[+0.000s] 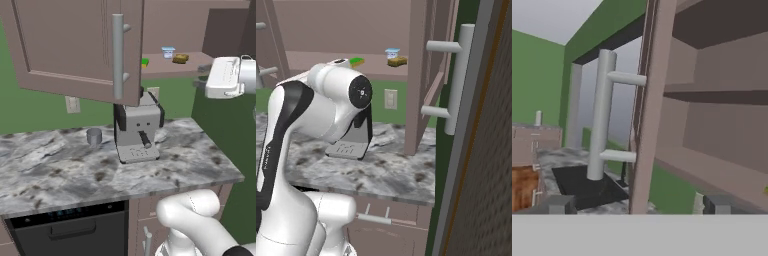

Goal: Pick the sponge and sponge from the cabinet and place them on the counter.

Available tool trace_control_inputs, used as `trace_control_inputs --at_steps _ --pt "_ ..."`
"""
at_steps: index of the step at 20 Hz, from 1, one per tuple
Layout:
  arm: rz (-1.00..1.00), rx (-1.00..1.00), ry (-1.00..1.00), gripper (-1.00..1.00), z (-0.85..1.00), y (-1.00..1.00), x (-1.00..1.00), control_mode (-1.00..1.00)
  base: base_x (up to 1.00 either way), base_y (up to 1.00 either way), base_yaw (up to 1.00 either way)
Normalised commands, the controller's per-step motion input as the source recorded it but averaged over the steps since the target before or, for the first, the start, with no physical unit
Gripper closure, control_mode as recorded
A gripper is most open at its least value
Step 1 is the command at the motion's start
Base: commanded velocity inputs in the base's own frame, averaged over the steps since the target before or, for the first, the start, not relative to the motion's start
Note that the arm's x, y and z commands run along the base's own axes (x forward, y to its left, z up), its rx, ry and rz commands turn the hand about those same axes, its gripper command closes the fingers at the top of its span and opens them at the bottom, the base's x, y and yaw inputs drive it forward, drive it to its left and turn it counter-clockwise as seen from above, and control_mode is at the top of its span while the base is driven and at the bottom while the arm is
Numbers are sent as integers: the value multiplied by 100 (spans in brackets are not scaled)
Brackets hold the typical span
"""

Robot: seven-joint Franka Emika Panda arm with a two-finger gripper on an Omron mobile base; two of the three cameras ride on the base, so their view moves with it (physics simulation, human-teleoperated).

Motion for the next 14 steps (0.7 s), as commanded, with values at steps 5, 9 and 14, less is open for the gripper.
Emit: trace_control_inputs --at_steps 5,9,14 --pt "4 2 -6 -100 0 0 9 -100 0 0 0" --pt "0 0 -1 -100 -1 0 12 -100 0 0 0" --pt "0 0 0 -100 0 0 21 -100 0 0 0"
